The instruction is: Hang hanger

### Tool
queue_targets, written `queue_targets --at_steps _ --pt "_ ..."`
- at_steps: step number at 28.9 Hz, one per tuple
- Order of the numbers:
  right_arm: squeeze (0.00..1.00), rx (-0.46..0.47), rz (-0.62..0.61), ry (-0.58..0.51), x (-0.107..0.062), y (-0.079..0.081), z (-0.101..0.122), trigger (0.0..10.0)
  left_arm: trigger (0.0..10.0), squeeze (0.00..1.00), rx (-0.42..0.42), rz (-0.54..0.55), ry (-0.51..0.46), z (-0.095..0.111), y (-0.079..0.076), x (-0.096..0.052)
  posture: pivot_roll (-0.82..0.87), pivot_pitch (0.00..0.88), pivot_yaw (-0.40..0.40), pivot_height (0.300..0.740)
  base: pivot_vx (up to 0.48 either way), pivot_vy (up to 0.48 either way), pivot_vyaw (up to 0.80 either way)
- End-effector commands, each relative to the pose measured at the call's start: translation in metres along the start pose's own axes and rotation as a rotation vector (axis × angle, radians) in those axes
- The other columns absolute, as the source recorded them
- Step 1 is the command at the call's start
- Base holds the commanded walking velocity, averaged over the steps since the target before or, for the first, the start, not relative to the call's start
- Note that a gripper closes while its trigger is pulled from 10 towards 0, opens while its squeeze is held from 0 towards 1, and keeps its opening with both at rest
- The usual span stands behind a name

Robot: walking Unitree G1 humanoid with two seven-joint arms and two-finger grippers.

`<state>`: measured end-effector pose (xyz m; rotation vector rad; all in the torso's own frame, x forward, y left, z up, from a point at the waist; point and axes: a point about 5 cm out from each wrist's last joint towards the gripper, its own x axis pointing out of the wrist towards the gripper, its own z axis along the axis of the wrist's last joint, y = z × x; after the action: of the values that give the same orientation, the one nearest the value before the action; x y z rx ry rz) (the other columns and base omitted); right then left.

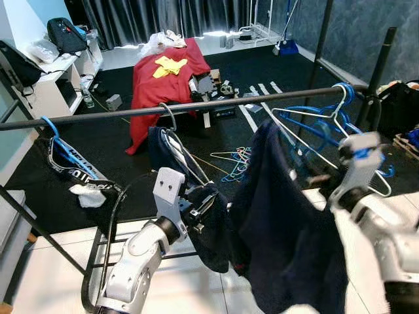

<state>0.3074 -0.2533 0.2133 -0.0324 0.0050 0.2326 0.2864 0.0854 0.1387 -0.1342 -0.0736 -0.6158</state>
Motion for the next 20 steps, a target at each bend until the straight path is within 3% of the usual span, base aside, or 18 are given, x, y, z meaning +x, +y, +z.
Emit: queue_targets --at_steps 1,4,5,7,11,18,20 --pt "0.00 -0.015 -0.010 -0.027 0.001 -0.003 0.018 10.0 10.0 0.00 0.016 0.004 0.016 0.000 0.004 -0.004 -0.07 0.052 0.101 0.740 0.000 0.000 0.00" --pt "0.00 -0.015 -0.010 -0.027 0.001 -0.003 0.018 10.0 10.0 0.00 0.016 0.004 0.016 0.000 0.004 -0.004 -0.07 0.052 0.101 0.740 0.000 0.000 0.00" --pt "0.00 -0.052 -0.043 -0.058 0.003 -0.011 0.032 10.0 10.0 0.00 0.018 0.005 0.017 0.000 0.005 -0.004 -0.07 0.056 0.100 0.740 0.000 0.000 0.00" --pt "0.00 -0.052 -0.043 -0.058 0.003 -0.011 0.032 10.0 10.0 0.00 0.018 0.005 0.017 0.000 0.005 -0.004 -0.07 0.056 0.100 0.740 0.000 0.000 0.00" --pt "0.00 -0.114 -0.113 -0.182 0.011 -0.023 0.064 10.0 10.0 0.00 0.025 0.006 0.023 -0.001 0.004 -0.005 -0.07 0.062 0.102 0.740 0.000 0.000 0.00" --pt "0.00 -0.157 -0.112 -0.264 0.015 -0.020 0.093 10.0 10.0 0.00 0.037 -0.001 0.027 -0.001 0.005 -0.005 -0.07 0.063 0.105 0.740 0.000 0.000 0.00" --pt "0.00 -0.155 -0.060 -0.301 0.018 -0.010 0.110 10.0 10.0 0.00 0.044 -0.006 0.032 -0.001 0.004 -0.005 -0.07 0.064 0.107 0.740 0.000 0.000 0.00"
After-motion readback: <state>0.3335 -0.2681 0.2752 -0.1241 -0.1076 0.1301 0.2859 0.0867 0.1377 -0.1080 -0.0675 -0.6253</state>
